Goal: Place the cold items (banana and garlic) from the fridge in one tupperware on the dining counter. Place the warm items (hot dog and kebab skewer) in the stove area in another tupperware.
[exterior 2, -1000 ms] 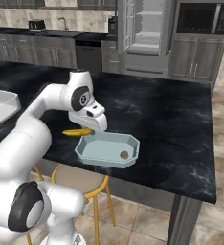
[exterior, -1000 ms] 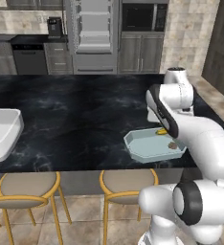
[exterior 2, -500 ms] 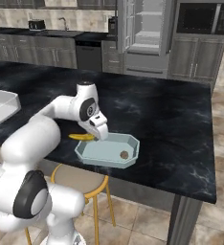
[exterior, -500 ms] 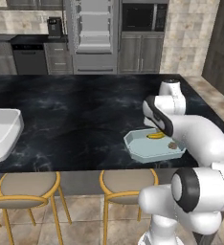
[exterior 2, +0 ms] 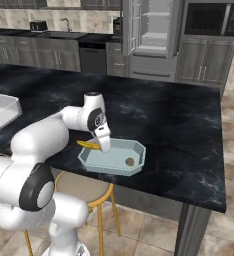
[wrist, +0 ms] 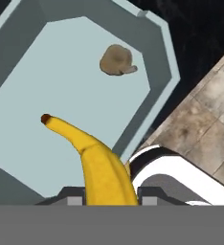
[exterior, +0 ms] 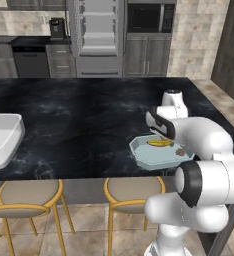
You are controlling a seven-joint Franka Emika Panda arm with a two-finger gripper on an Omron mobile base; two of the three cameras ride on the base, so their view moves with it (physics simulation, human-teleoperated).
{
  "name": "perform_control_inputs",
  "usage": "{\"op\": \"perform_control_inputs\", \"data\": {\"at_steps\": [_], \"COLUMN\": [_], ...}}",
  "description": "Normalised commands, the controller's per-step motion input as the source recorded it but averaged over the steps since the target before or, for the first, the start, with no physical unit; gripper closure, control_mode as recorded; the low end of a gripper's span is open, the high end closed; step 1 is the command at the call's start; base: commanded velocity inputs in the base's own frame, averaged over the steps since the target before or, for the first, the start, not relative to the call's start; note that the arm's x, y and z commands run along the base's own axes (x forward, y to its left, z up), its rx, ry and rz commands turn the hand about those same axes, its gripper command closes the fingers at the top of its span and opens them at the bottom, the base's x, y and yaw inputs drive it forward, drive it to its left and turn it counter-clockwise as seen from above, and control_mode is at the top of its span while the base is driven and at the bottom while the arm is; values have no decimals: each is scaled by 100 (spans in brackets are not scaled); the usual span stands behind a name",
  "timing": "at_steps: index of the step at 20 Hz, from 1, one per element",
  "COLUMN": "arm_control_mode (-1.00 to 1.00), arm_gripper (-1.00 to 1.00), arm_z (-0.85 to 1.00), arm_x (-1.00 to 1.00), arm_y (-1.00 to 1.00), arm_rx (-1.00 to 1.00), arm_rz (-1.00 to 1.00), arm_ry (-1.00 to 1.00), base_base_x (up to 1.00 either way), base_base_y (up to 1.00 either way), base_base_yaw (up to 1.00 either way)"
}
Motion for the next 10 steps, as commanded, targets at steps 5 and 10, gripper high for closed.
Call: {"op": "perform_control_inputs", "data": {"at_steps": [5, 10], "arm_control_mode": [-100, -100], "arm_gripper": [100, 100], "arm_z": [-26, -27], "arm_x": [18, 4], "arm_y": [-15, -4], "arm_rx": [0, 0], "arm_rz": [-18, -11], "arm_ry": [4, 1], "base_base_x": [0, 0], "base_base_y": [0, 0], "base_base_yaw": [0, 0]}}
